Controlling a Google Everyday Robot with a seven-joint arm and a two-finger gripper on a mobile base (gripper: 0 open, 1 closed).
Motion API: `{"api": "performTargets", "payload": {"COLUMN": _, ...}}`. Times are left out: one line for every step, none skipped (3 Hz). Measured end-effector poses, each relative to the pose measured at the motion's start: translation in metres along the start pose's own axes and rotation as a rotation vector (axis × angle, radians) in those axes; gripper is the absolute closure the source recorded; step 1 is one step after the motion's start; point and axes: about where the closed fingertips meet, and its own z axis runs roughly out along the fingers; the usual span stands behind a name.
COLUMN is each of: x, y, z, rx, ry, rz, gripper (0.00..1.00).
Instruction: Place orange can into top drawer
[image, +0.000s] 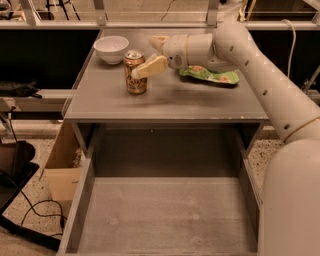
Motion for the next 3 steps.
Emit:
{"api": "performTargets", "payload": {"x": 0.007, "y": 0.016, "z": 0.025, "rx": -0.020, "ry": -0.036, "rz": 0.106, "gripper": 0.04}}
{"api": "performTargets", "payload": {"x": 0.030, "y": 0.046, "z": 0.048, "rx": -0.079, "ry": -0.032, "rz": 0.225, "gripper": 0.27}}
{"api": "performTargets", "payload": {"x": 0.032, "y": 0.049, "z": 0.051, "rx": -0.086, "ry": -0.027, "rz": 0.230, "gripper": 0.50}}
